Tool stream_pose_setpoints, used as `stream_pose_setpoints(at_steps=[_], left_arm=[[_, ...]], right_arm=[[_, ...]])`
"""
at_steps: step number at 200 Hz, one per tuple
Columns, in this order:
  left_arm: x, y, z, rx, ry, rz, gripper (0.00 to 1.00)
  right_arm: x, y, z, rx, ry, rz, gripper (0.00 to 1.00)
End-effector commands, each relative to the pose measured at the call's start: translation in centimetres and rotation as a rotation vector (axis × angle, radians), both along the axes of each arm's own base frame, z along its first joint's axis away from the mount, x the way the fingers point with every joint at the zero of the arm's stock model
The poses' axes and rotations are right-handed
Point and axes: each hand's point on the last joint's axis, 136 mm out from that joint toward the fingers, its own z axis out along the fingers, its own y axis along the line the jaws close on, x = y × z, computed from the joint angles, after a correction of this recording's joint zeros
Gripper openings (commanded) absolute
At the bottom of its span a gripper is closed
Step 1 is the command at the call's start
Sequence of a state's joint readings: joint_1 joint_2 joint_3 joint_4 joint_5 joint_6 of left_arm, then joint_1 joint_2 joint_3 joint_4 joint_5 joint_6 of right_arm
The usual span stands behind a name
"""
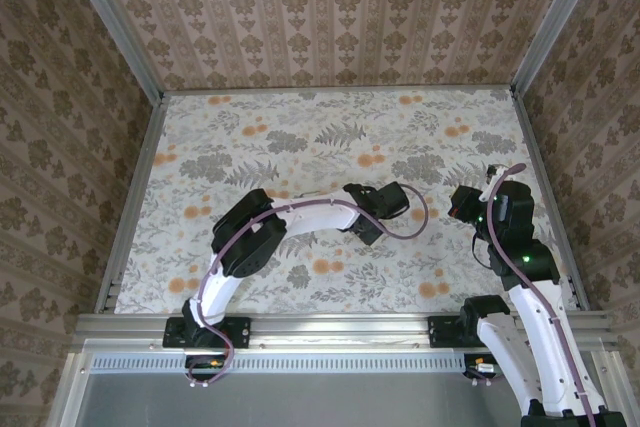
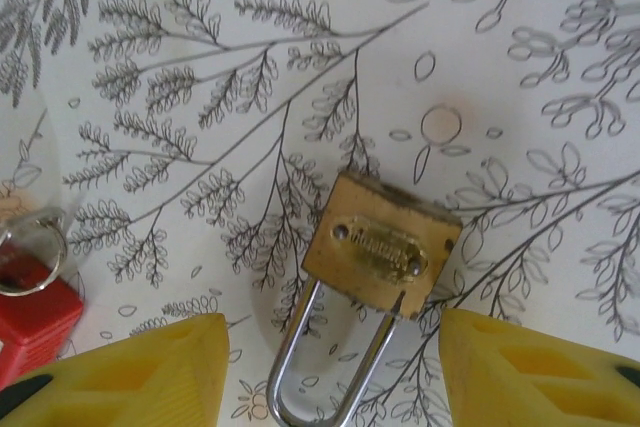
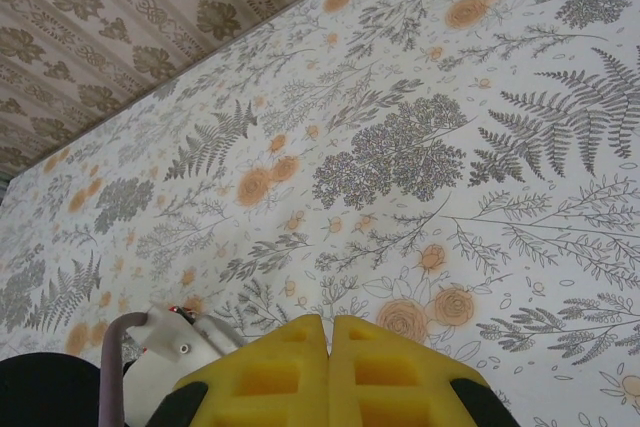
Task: Unlock with the key
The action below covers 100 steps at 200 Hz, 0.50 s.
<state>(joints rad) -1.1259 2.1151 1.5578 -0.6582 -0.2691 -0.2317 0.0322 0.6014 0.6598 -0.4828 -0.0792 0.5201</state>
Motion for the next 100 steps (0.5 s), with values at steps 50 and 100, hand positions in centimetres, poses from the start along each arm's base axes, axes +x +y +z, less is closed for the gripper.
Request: stream_pose_setpoints(at_steps=[50,100], left_arm=[[0.6,-1.0,2.5,-0.079,0.004,-0.115,0.57],[-1.5,-0.1,4.2,-0.117,0.222,-0.253,0.59]], right_arm=[[-0.3,0.1,2.4,0.000,-0.042,0.010,0.00],[-0.1,-0.2,2.4,-0.010,-0.044,0.001,0.00]])
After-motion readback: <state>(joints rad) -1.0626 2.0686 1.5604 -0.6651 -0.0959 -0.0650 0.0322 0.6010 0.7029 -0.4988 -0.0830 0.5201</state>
